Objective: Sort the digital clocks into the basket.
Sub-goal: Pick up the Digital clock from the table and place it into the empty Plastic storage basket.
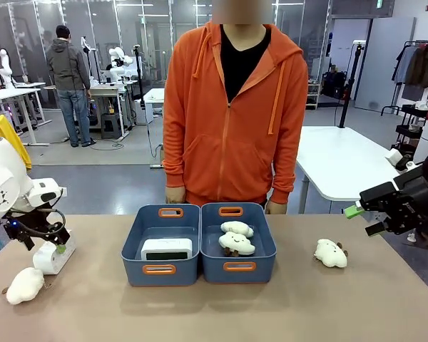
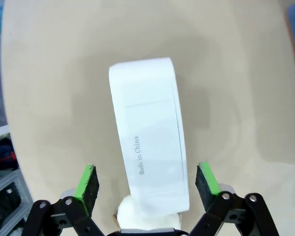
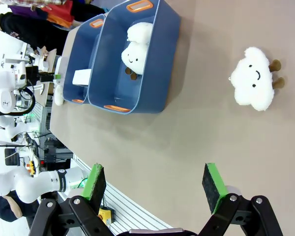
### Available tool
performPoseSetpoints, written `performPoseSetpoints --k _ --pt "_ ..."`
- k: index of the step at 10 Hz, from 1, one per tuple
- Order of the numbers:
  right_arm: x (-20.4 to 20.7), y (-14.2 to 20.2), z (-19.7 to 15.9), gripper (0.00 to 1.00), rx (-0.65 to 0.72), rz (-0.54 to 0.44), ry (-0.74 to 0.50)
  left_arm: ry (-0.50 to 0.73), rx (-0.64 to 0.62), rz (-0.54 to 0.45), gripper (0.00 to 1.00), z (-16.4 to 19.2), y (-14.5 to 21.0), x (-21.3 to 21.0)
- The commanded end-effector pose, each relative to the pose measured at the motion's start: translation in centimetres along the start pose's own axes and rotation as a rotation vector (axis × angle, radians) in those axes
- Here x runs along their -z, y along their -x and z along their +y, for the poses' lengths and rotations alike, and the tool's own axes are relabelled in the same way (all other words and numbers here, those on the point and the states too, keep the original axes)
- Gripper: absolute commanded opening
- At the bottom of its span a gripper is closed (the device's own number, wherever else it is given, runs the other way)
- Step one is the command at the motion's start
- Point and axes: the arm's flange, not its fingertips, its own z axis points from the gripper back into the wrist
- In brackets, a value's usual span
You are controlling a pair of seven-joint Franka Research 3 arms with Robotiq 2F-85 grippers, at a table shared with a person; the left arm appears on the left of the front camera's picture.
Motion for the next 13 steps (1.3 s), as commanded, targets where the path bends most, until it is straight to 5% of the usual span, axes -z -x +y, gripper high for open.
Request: performPoseSetpoints --k 1,2,3,4,5,6,9,11,13 --pt "0.0 -0.1 0.2 1.0 -0.001 0.005 0.014 0.022 -0.044 -0.013 1.0 -0.1 -0.2 1.3" --pt "0.0 -0.1 0.2 1.0 -0.001 0.005 0.014 0.006 -0.033 -0.035 0.4 -0.1 -0.2 2.0" --pt "0.0 -0.1 0.2 1.0 -0.001 0.005 0.014 0.004 -0.034 -0.022 0.4 -0.1 0.0 2.5" --pt "0.0 -0.1 0.2 1.0 -0.001 0.005 0.014 0.006 -0.035 -0.012 0.0 -0.1 0.2 2.7" --pt "0.0 -0.1 0.2 1.0 -0.001 0.005 0.014 0.032 -0.04 -0.002 0.35 -0.2 0.3 2.6" --pt "0.0 -0.1 0.2 1.0 -0.001 0.005 0.014 0.045 -0.03 -0.003 0.0 -0.3 0.3 2.4" --pt "0.0 -0.1 0.2 1.0 -0.001 0.005 0.014 0.207 0.054 -0.012 0.02 -0.4 0.4 -3.7" --pt "0.0 -0.1 0.2 1.0 -0.001 0.005 0.014 0.337 0.251 -0.072 0.02 1.6 0.3 -9.9" --pt "0.0 -0.1 0.2 1.0 -0.001 0.005 0.014 0.44 0.497 -0.165 0.02 -0.5 0.3 -10.9"
